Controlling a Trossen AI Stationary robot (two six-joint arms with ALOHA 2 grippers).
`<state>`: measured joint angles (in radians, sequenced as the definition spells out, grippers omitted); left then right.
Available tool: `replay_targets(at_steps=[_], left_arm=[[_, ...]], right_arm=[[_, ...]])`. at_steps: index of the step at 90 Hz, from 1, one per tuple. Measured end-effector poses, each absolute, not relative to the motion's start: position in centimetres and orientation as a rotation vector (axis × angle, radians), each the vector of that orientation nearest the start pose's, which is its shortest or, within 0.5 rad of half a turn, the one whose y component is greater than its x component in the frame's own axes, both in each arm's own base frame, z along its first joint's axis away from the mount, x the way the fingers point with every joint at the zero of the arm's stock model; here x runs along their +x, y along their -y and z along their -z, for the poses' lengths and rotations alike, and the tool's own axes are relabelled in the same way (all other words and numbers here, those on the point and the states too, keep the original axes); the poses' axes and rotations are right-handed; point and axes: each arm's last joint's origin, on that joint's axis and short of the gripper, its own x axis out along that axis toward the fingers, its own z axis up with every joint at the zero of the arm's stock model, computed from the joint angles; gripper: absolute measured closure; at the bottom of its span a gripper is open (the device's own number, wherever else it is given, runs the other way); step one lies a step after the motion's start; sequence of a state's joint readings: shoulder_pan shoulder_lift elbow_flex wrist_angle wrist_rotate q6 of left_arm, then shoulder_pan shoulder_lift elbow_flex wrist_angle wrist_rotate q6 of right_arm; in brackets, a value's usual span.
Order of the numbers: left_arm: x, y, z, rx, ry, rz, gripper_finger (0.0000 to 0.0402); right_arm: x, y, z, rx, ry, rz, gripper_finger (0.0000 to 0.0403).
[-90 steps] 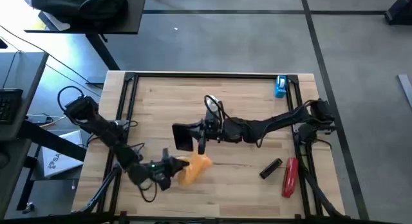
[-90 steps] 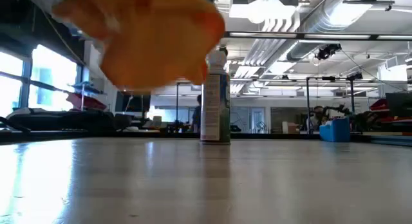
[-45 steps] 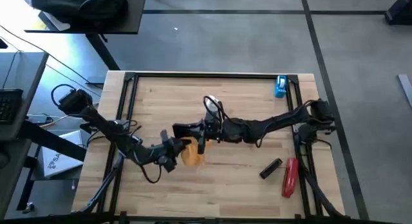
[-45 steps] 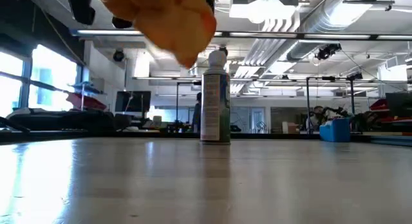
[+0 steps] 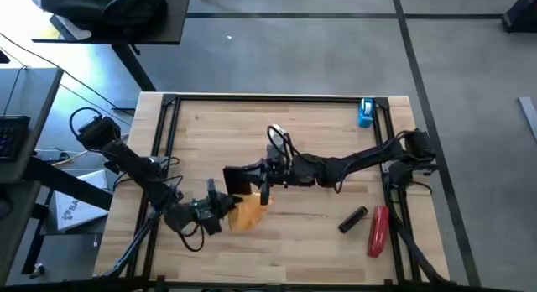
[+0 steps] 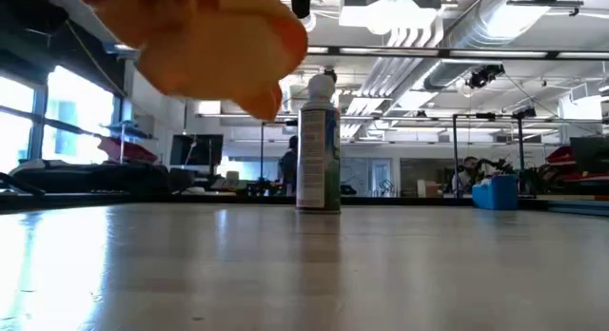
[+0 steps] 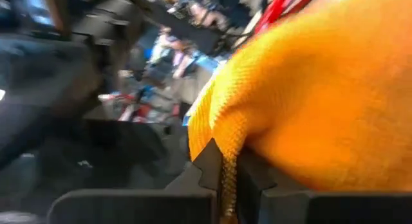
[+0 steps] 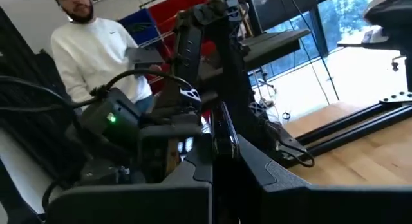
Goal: Apply microfiber cloth
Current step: Wipe the back of the cellphone with the yellow microfiber cloth
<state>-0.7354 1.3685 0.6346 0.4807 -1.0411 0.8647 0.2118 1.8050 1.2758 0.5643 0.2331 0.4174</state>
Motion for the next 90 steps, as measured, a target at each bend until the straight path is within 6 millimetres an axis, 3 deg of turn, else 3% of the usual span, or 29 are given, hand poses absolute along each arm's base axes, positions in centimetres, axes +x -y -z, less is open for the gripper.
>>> replay_targets(at_steps=[34, 63, 70, 78, 90], left_arm=[[21.3, 14.1, -25.1, 1.039, -0.229, -0.252, 0.0402], [18.0, 11.6, -30.1, 1.068, -0.143, -0.346, 0.0402], [17.0, 10.9, -31.0, 1.047, -0.164, -0.416, 0.0402], [16.4, 10.7, -31.1, 1.026, -0.158, -0.395, 0.0402], [16.3, 11.4, -30.2, 0.972, -0.145, -0.304, 0.0402]], right_arm=[[40.9, -9.3, -29.0, 0.39, 0.008, -0.023, 0.0402], [40.7, -10.0, -28.9, 0.446, 0.0, -0.035, 0.0402], [40.6, -10.7, -28.9, 0.452, -0.024, -0.133, 0.0402], [40.4, -11.4, -29.1, 0.455, -0.021, -0.229, 0.0402], [40.5, -10.8, -29.6, 0.457, 0.042, -0.18, 0.0402]])
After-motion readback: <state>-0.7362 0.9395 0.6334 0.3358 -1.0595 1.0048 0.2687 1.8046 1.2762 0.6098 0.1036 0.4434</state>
